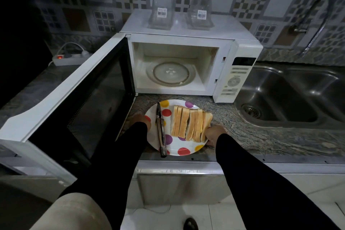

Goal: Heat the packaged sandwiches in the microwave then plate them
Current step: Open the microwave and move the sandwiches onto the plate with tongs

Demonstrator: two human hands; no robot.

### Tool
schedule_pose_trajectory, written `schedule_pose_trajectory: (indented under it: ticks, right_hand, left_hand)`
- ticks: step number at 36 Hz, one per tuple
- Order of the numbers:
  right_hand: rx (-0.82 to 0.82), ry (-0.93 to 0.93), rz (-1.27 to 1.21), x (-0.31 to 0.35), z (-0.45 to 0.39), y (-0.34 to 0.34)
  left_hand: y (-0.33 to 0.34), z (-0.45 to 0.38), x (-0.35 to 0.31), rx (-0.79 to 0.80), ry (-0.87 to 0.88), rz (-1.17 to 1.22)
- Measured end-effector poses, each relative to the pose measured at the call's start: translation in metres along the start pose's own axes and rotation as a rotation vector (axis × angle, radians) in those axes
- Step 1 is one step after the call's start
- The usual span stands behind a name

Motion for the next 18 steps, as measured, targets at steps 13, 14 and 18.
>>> schedule_pose_trajectory:
  ticks: [13, 14, 18]
  right_hand:
    - [-0.076, 0.001, -0.134, -0.009, 0.042, 0.001]
    - [-0.090, 0.015, -0.146, -0.012, 0.044, 0.002]
    - [-0.093, 0.033, -0.126, -0.028, 0.055, -0.001]
  left_hand:
    - [-0.011, 0.021, 0.023, 0.023, 0.072, 0.107]
    - [-0.011, 0.025, 0.025, 0.028, 0.076, 0.111]
    - [-0.003, 0.037, 0.034, 0.053, 0.105, 0.117]
Point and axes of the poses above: each hand's wrist, its own z-axis away from the middle knuckle, its own y-axis out of the palm, x = y × z, the point moved 1 cm from there along -z, towards the middle knuckle, and after that the axes turned 15 degrees about -y, right-handed, at the moved point
